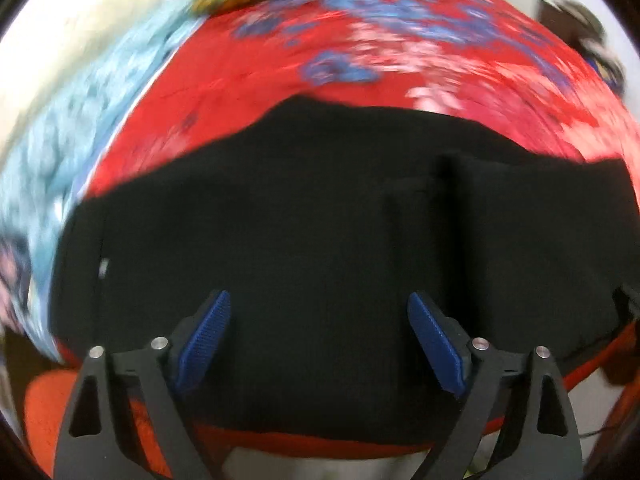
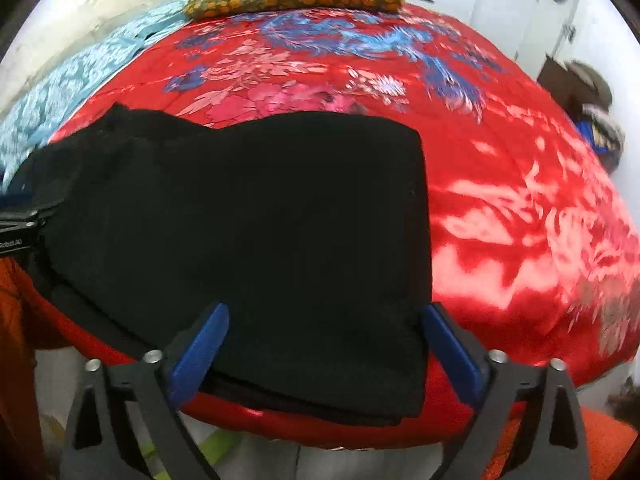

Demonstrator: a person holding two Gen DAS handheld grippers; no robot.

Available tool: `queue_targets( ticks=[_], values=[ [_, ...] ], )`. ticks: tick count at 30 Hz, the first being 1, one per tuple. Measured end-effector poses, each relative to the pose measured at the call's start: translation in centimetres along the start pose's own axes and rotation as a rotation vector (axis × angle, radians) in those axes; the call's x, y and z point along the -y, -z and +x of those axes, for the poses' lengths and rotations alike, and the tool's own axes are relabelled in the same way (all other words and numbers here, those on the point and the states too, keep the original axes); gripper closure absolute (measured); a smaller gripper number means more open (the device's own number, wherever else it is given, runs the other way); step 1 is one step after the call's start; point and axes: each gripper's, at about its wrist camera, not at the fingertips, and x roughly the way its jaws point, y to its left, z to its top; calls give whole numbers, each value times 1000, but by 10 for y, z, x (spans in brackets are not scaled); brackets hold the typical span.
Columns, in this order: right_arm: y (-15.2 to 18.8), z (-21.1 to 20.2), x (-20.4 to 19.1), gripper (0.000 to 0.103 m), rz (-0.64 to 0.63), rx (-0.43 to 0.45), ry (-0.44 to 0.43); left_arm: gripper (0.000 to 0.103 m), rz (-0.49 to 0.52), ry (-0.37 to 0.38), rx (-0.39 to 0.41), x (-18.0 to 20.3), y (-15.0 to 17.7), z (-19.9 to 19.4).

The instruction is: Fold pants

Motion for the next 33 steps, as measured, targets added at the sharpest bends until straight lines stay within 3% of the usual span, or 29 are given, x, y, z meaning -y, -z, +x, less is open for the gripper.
queue_targets(
  ticks=[2,5,8,11,15,22,26,28,30,33],
  values=[
    [6,2,9,1,71,-15,-49,12,-50,-40,8,-19,-2,-2],
    [10,6,20,0,147,-26,-108,12,-134,3,66,-40,-2,-15],
    [8,-10,17,1,127,11,-55,7,-184,114,191,-38,-4,-39],
    [5,-40,19,0,134,137,-4,3,-122,160,291,-18,-5,-55],
    [2,-68,21,0,110,277,54,4,-62,155,224,-4,-13,-29],
    [6,-67,31,0,118,254,61,4,-126,115,204,-24,-15,-16],
    [6,-68,23,0,70,285,45,4,-183,152,276,-36,-13,-38],
    [5,-66,13,0,36,286,69,4,-158,188,370,-27,-11,-60],
    [2,-63,4,0,0,268,81,4,-69,235,434,-5,-7,-77],
    [-3,-65,-12,0,-44,292,67,4,85,303,436,34,1,-79]
  ],
)
